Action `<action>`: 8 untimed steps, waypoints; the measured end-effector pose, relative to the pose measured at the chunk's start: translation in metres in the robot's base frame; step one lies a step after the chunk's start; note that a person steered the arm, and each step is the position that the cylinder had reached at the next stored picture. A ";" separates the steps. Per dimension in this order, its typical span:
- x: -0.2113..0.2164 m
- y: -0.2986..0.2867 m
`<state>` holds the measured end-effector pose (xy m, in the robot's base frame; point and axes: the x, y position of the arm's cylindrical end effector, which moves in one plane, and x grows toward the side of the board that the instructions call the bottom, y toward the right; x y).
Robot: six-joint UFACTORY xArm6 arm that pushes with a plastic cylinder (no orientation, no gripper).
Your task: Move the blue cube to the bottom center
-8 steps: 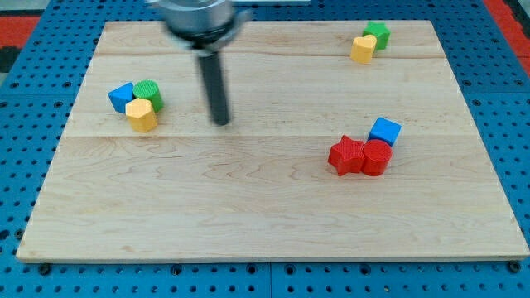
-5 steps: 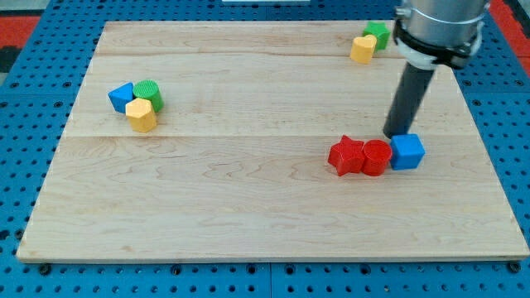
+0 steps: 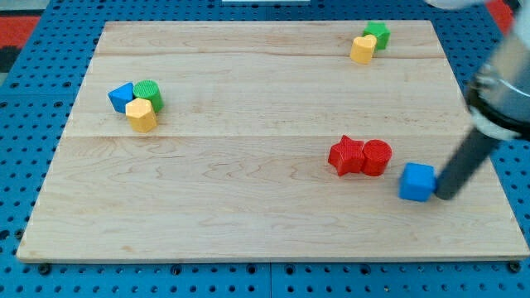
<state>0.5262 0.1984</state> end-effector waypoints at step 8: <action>0.045 -0.027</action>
